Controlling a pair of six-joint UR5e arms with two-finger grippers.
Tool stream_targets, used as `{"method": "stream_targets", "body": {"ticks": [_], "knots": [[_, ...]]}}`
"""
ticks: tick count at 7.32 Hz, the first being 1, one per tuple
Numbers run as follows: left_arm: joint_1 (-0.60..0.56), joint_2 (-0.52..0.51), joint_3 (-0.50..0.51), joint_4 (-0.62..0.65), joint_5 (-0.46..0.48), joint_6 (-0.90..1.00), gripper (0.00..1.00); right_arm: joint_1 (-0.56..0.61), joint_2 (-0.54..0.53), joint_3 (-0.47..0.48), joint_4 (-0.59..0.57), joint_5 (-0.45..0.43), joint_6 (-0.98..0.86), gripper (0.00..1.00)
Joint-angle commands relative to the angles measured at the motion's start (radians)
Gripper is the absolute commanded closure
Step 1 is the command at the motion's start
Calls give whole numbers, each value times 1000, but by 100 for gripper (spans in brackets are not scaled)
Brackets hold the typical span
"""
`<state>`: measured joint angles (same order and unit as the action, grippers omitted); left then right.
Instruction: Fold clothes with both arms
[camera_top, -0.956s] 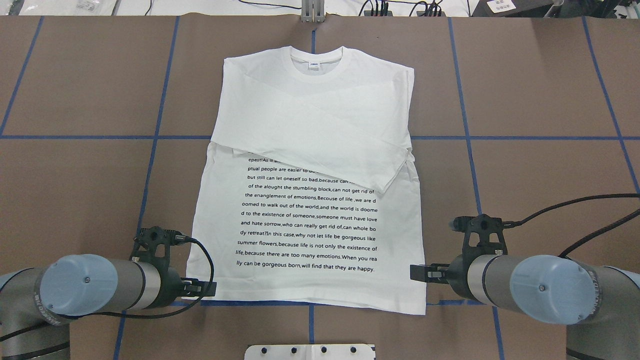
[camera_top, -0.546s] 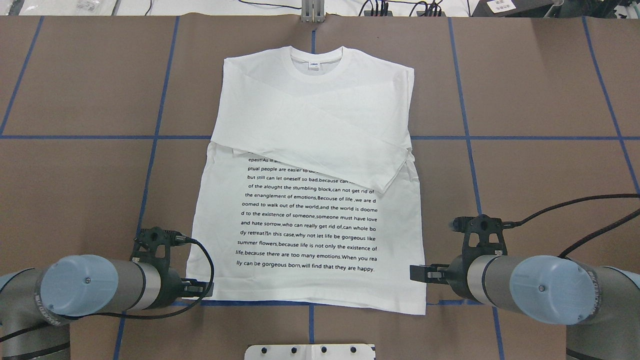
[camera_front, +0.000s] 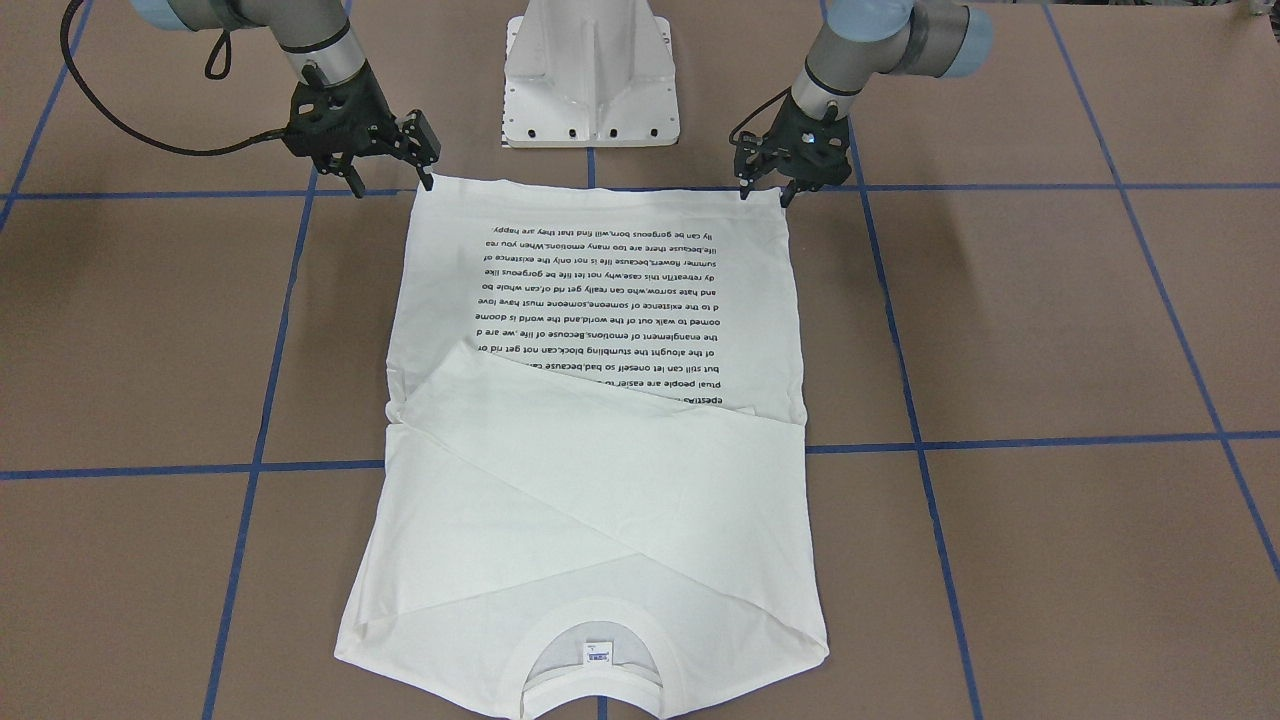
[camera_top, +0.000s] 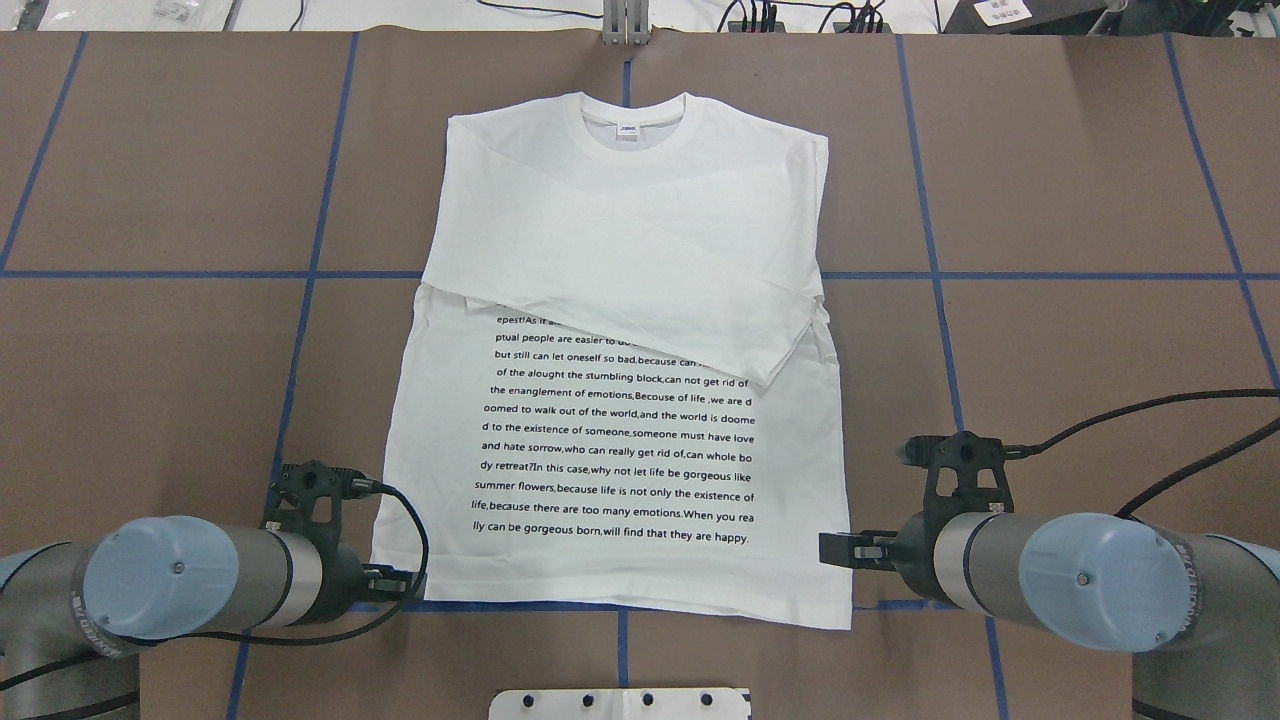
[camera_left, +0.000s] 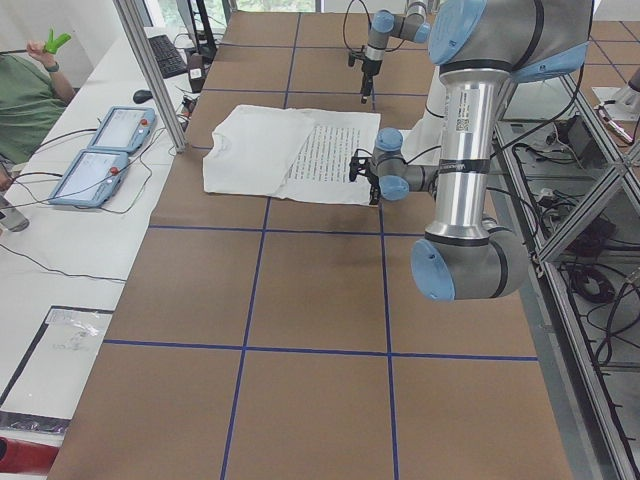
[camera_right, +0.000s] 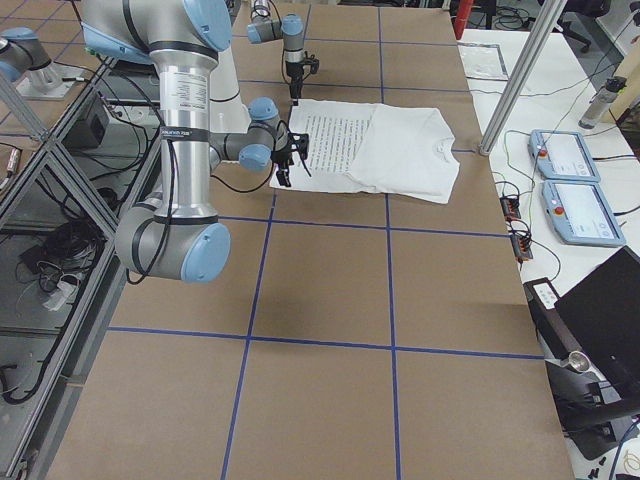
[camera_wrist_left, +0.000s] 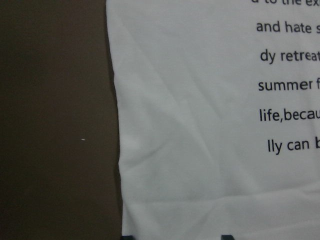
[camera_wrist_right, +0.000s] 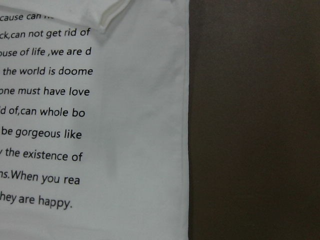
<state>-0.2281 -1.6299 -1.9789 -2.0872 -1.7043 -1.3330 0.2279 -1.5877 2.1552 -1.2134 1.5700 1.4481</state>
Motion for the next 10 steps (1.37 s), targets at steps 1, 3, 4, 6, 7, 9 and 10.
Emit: {"method": "stream_targets", "body": {"ticks": [1,3,4,6,7,9,10], "knots": [[9,11,-1,-1,0,0,42,-1,0,0,0,2,0,0],[9,13,-9,1,0,0,79,-4,0,0,0,-1,0,0],[9,13,-12,1,0,-2,100,-4,2,0,0,-1,0,0],[9,12,-21,1,-3,-2,100,-18,0,0,0,-2,2,0],[7,15,-47,1,-11,-2,100,-25,0,0,2,-2,2,0],[4,18,-103,1,-53,-3,100,-124,0,-1,2,-145,163,0],[-8,16,-112,-1,-75,-5,100,-154,-2,0,0,-175,222,4]]}}
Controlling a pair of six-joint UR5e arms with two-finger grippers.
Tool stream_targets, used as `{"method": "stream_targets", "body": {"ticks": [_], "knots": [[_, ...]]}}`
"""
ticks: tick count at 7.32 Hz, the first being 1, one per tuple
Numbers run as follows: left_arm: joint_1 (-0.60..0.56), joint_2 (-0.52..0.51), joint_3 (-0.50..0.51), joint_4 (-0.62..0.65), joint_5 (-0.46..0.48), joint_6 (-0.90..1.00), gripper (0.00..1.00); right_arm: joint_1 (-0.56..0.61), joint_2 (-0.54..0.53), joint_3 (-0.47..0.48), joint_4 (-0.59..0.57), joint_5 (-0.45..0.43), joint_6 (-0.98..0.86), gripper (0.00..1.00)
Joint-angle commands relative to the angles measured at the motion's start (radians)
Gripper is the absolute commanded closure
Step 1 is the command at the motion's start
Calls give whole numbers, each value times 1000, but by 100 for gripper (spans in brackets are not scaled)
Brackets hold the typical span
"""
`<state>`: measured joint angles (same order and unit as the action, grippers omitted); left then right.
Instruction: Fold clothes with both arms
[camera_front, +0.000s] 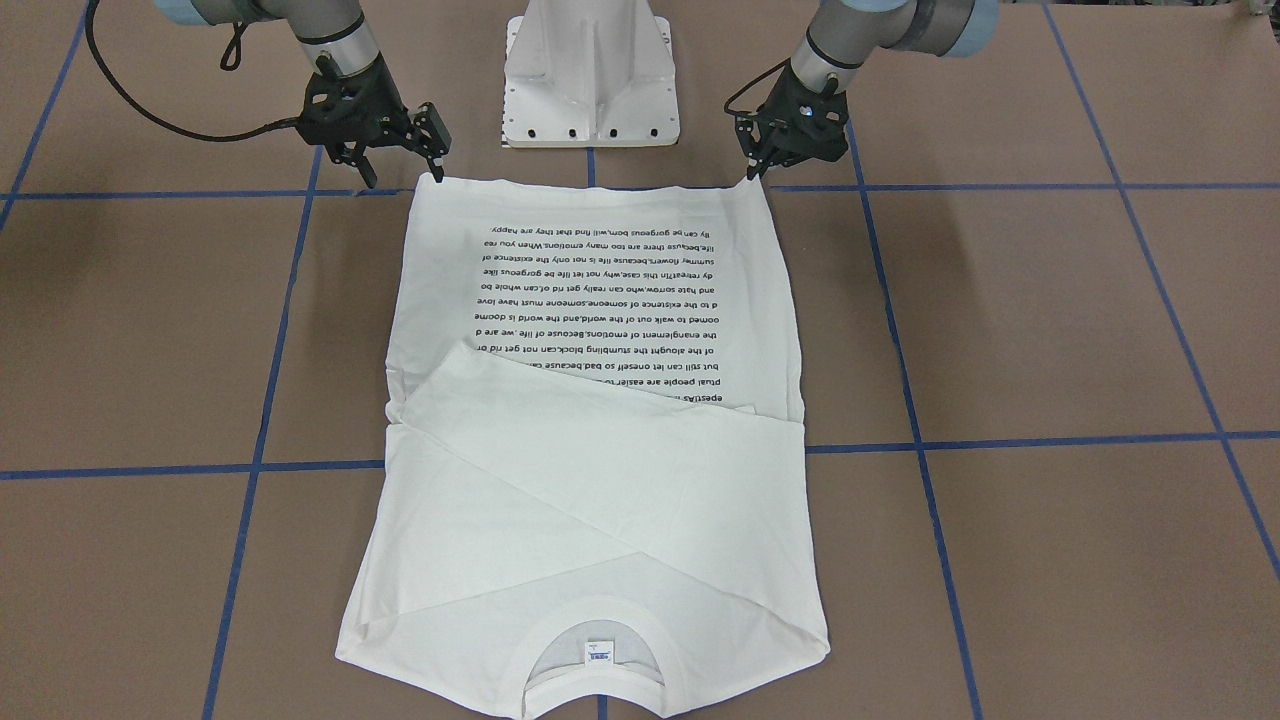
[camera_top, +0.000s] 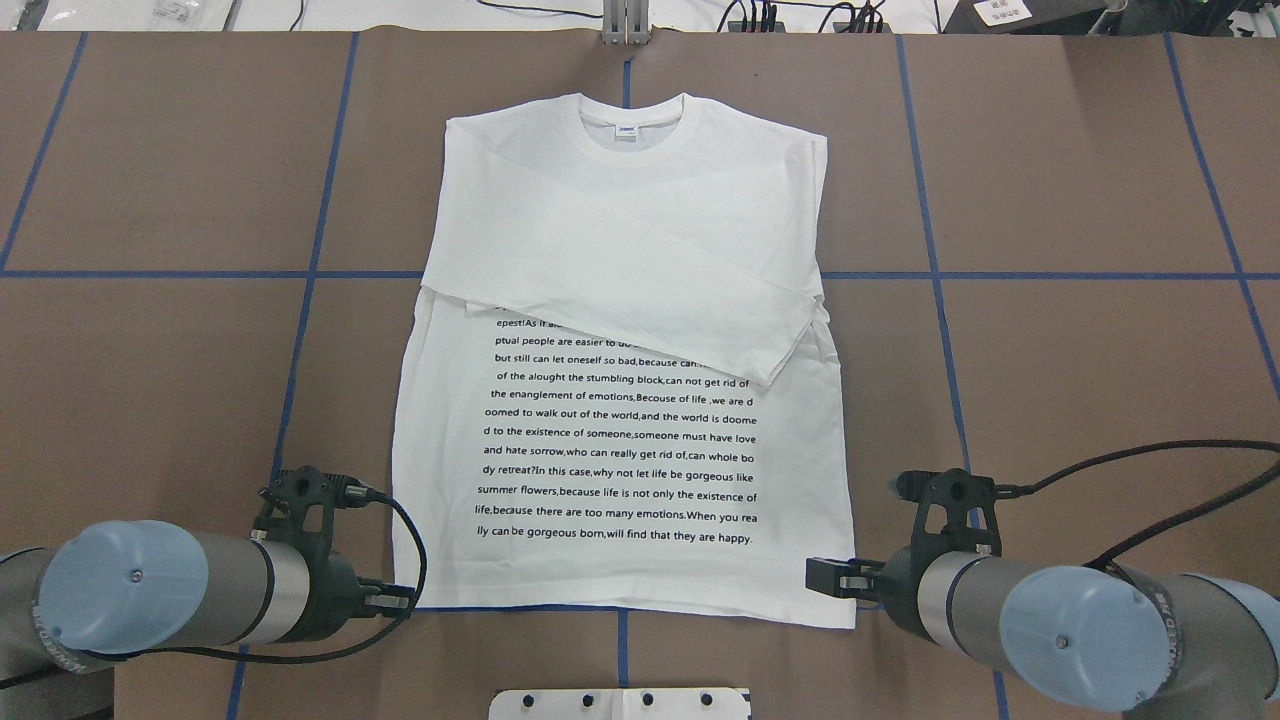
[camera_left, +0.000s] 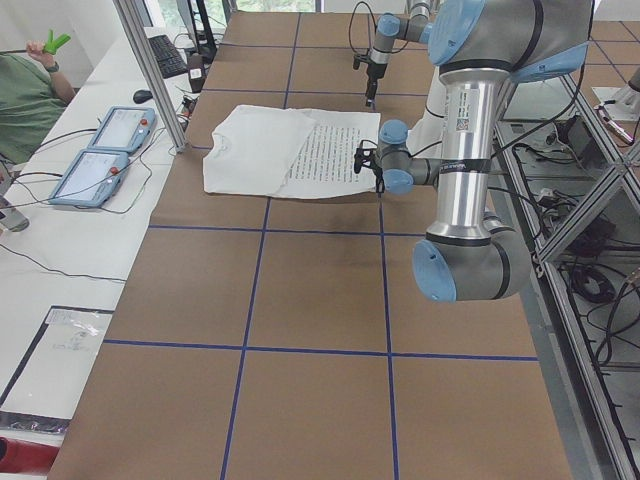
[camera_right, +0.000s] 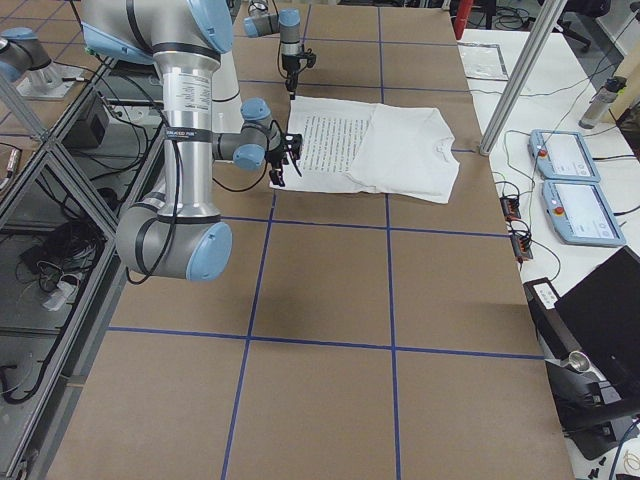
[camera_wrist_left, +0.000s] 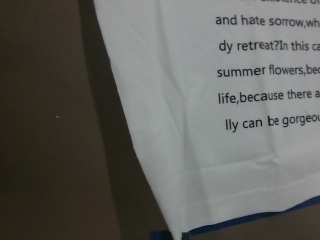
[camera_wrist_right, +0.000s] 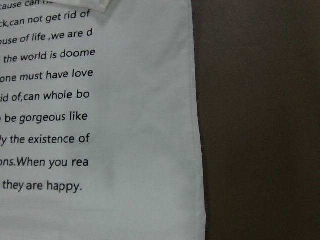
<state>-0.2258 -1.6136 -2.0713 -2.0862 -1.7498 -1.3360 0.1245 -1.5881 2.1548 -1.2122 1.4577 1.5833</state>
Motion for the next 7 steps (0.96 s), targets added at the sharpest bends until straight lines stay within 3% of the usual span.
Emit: {"method": "stream_targets", "body": {"ticks": [1,3,7], "knots": [[-10,-5,-20,-1,-30,-2,100,-77,0,-7,-3,-71,172,11],[-10,-9,-20,-1,-30,-2,100,-85,0,-10,-15,-100,259,20],[-10,-11,-20,-1,-30,-2,100,-104,33,-30,-118,-99,435,27]]}}
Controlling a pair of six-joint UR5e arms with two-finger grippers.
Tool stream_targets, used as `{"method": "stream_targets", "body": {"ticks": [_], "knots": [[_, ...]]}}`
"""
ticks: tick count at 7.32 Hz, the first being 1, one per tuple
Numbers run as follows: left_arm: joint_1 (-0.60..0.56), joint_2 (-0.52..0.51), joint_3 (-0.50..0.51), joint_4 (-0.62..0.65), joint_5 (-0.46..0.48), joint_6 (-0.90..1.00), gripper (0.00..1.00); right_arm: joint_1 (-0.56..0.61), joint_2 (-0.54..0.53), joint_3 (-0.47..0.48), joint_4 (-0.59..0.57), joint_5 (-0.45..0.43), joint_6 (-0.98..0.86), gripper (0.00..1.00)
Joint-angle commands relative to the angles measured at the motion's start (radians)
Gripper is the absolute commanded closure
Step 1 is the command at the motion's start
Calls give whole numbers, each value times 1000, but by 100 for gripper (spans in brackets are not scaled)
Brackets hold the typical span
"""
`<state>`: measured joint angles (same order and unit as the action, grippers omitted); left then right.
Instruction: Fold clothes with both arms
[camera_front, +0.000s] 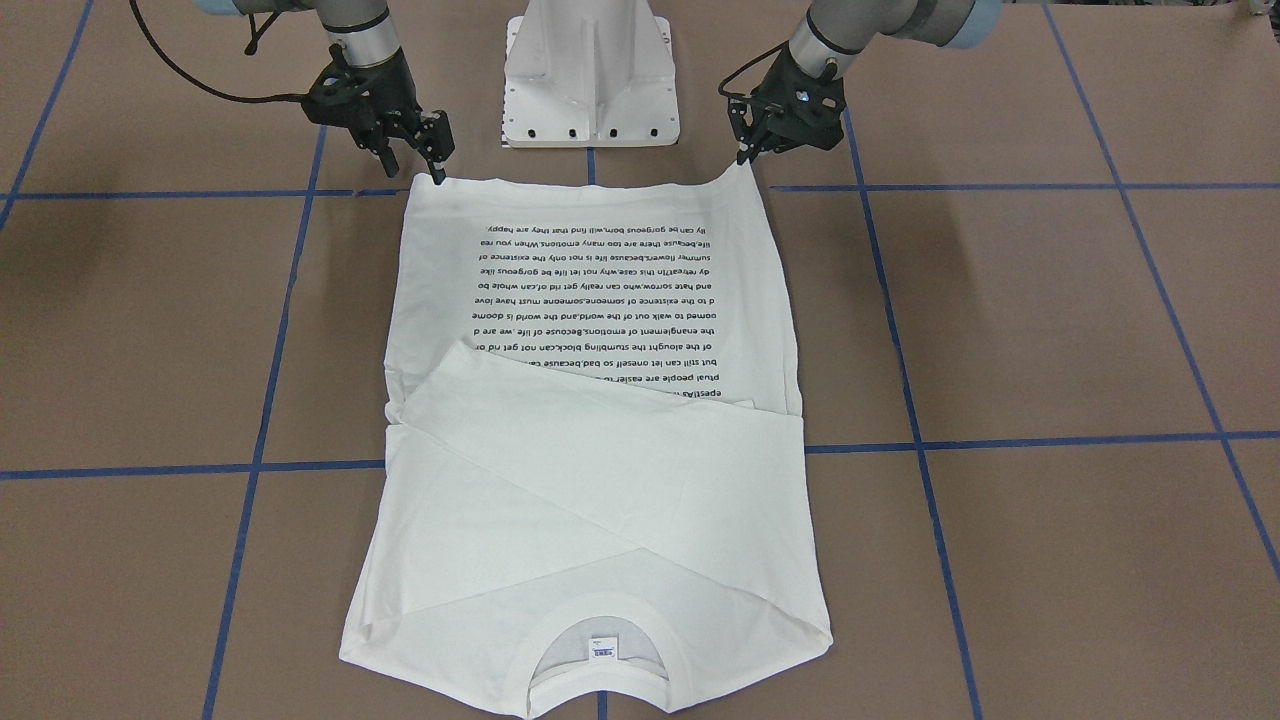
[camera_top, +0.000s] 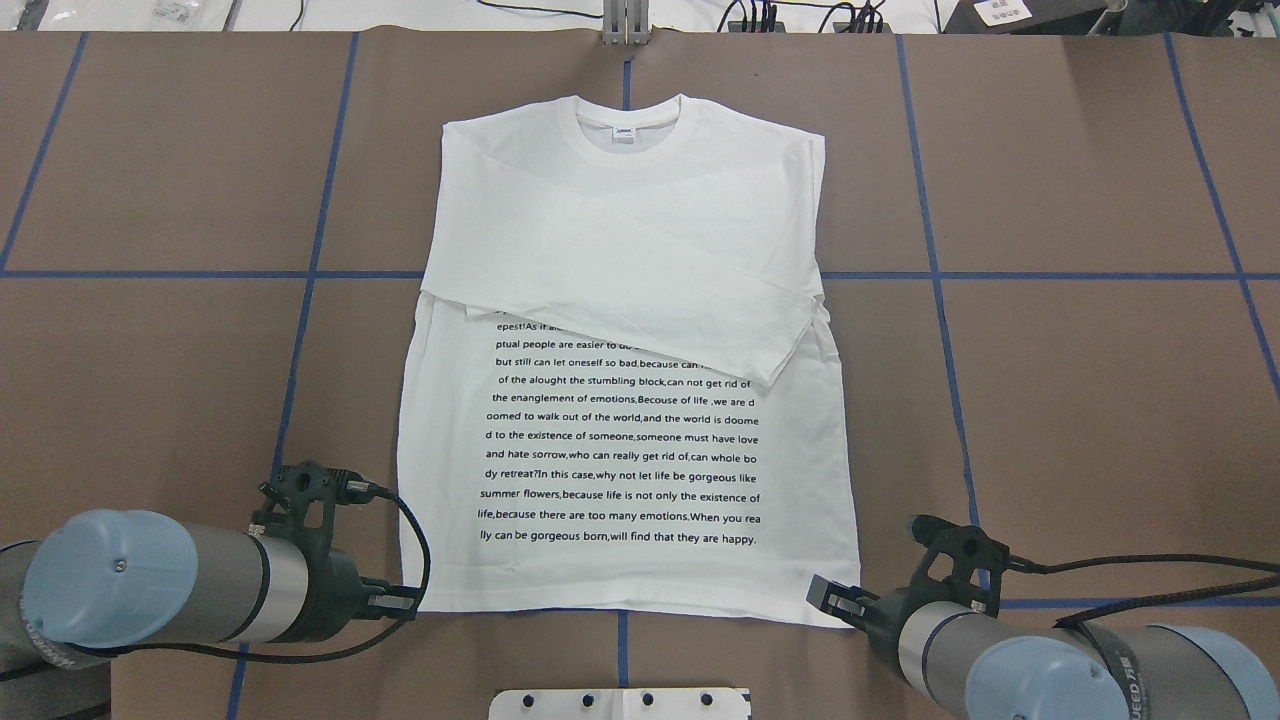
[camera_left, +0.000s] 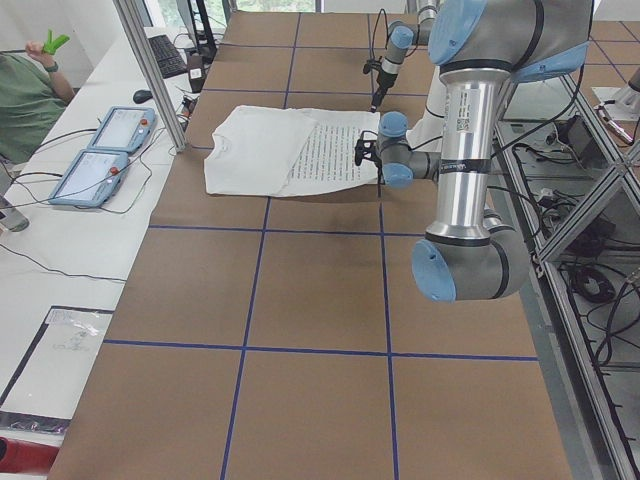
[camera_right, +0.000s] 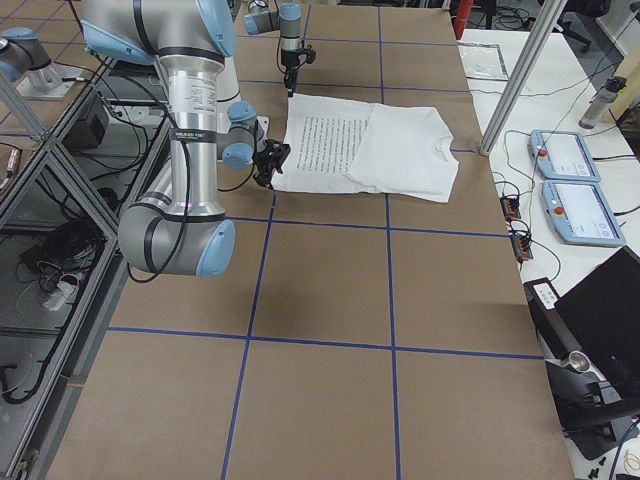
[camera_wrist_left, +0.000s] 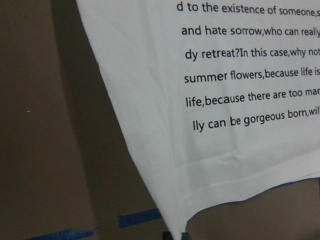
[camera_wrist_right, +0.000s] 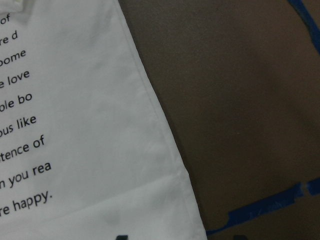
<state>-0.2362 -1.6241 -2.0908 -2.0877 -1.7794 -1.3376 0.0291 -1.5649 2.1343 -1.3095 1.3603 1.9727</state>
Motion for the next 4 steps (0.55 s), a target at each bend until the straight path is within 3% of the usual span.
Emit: {"method": "stream_targets", "body": {"ticks": [1,3,4], "knots": [[0,0,0,1,0,0,100,-11,19,-22,-22,-1,58,30],[0,1,0,0,0,0,100,-17,20,-28,-22,-4,66,35],[0,1,0,0,0,0,100,-17,22,-28,-24,-6,66,44]]}}
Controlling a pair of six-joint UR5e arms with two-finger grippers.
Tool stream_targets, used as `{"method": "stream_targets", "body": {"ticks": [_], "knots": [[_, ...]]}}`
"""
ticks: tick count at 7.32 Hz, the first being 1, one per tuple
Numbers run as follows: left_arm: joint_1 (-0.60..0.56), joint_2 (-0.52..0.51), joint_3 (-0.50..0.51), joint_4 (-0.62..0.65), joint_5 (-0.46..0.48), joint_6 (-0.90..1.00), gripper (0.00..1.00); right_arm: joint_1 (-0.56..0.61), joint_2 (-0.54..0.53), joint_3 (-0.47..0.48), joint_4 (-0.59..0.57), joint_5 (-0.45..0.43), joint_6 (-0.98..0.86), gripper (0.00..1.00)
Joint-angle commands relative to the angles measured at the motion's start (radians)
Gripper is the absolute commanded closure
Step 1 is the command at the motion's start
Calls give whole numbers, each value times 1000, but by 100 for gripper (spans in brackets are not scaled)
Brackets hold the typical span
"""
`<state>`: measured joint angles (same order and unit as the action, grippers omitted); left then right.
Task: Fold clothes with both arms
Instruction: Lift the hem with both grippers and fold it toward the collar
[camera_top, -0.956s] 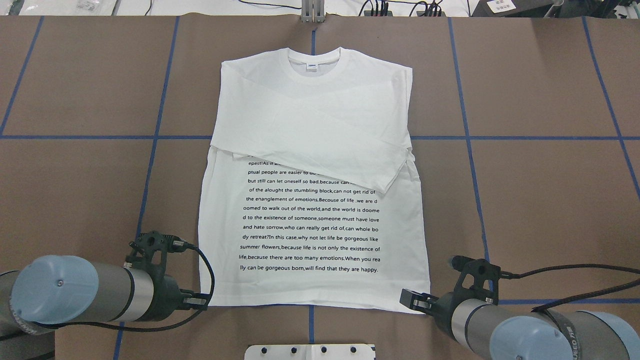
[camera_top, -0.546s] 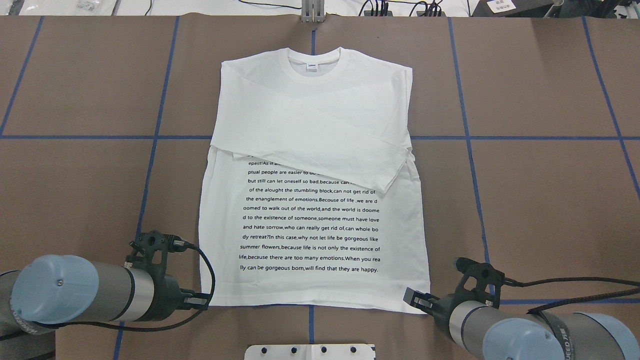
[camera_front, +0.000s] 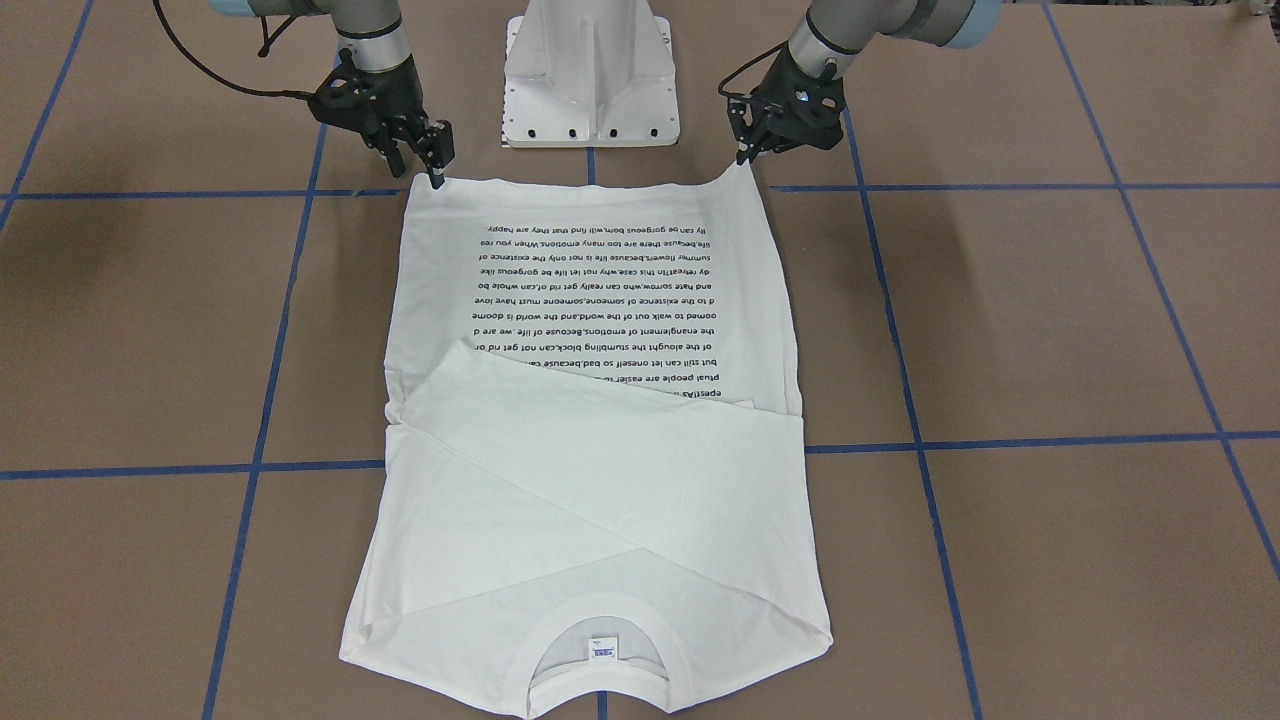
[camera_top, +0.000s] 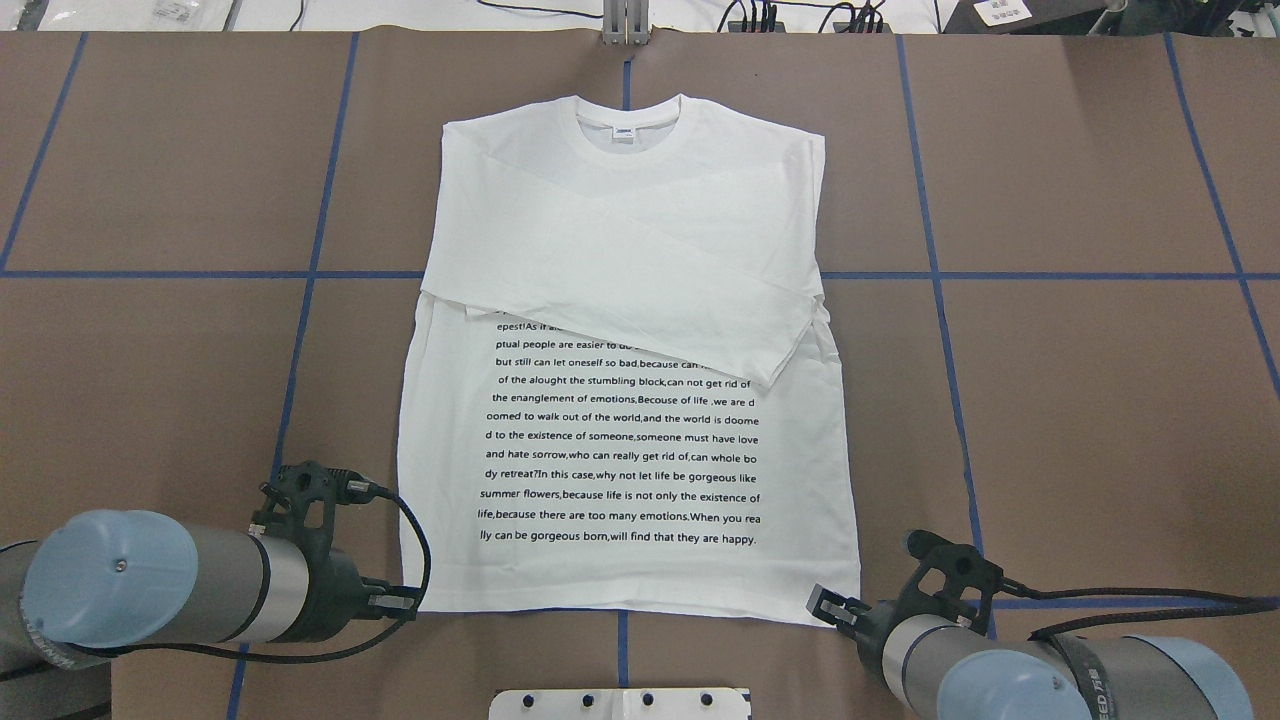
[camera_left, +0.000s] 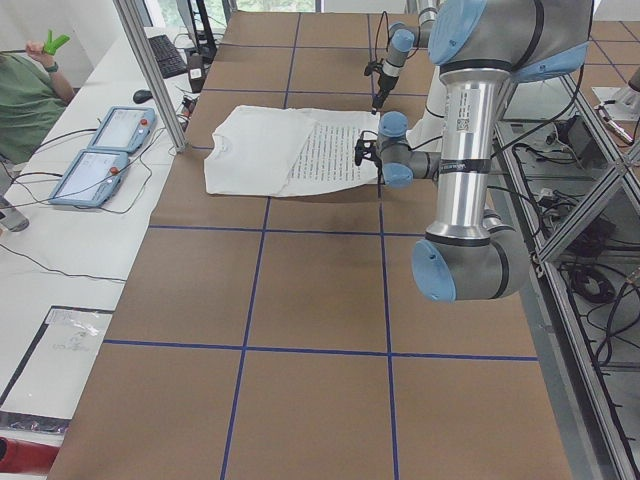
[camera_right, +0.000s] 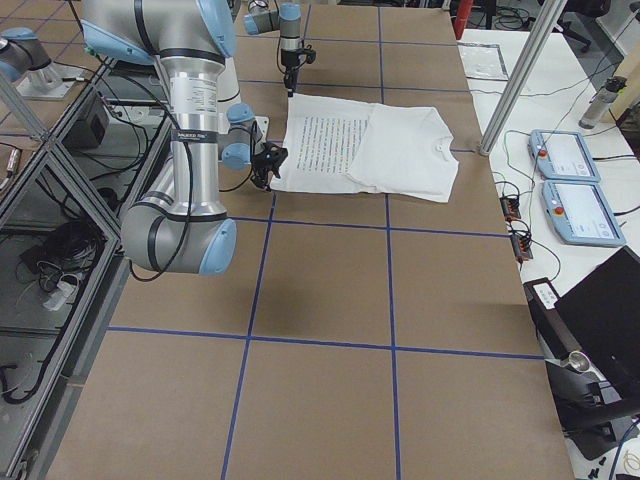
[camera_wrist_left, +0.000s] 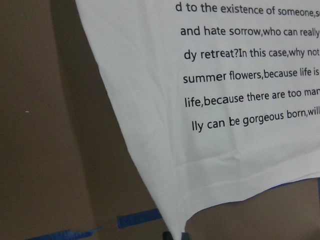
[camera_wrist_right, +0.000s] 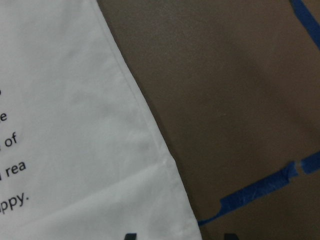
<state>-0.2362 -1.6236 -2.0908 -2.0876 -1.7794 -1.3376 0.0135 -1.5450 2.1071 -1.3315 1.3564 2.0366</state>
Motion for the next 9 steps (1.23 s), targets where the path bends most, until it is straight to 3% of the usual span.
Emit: {"method": "stream_targets", "body": {"ticks": [1,2,6,7,9], "knots": [[0,1,0,0,0,0,100,-1,2,2,-2,-2,2,75],[0,2,-2,0,0,0,100,0,12,4,-2,-2,2,100],[0,7,-18,0,0,-15,100,5,111,14,-188,3,-1,100],[0,11,-37,1,-2,-15,100,16,106,60,-219,12,-9,100],[-5,13,-146,90,-64,-14,100,55,117,291,-517,135,-13,100]]}}
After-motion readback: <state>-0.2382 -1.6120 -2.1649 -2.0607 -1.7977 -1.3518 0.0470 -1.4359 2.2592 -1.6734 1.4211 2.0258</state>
